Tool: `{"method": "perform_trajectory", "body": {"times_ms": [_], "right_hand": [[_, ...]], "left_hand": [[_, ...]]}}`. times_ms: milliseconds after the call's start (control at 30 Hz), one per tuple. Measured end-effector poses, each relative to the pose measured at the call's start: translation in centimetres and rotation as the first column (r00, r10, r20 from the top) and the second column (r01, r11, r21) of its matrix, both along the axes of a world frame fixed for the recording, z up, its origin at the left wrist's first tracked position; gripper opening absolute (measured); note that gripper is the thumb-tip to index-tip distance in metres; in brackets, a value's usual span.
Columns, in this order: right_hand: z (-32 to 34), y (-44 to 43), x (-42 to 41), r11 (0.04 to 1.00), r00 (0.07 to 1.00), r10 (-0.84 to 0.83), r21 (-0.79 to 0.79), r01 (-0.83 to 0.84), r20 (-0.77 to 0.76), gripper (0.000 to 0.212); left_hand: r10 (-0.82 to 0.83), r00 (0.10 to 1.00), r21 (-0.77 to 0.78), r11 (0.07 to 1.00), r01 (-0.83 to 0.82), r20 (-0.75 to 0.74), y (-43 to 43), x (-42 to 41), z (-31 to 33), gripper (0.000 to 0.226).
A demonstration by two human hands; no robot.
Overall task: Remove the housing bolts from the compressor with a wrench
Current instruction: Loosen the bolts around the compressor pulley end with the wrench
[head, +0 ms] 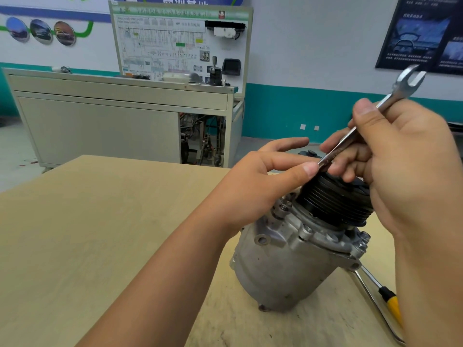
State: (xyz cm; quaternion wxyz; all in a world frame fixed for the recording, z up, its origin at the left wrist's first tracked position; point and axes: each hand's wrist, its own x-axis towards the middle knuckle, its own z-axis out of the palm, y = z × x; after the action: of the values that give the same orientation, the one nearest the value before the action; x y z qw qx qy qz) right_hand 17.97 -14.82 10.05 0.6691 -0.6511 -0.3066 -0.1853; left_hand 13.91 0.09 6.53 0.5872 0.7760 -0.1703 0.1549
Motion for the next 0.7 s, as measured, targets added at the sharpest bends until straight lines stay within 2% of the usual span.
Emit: {"method": "perform_trajectory", "body": {"times_ms": [300, 467, 700], "right_hand": [[-0.08, -0.64, 0.67, 0.996, 0.996, -0.080, -0.043, 0.078, -0.049, 0.027], [0.09, -0.65, 0.44, 0.993, 0.994, -0.110, -0.052, 0.110, 0.009, 0.021], [0.13, -0.57, 0.43, 0.991, 0.992, -0.126, -0.051, 0.127, 0.016, 0.019]], "left_hand": [[-0.018, 1.000, -0.011, 1.000, 0.018, -0.003, -0.06, 0.11, -0.10, 0.023], [-0.029, 1.000, -0.022, 0.999, 0.029, -0.002, -0.09, 0.29, -0.21, 0.022], [-0.027, 0.999, -0.031, 0.999, 0.027, -0.018, -0.09, 0.29, -0.18, 0.019]]}}
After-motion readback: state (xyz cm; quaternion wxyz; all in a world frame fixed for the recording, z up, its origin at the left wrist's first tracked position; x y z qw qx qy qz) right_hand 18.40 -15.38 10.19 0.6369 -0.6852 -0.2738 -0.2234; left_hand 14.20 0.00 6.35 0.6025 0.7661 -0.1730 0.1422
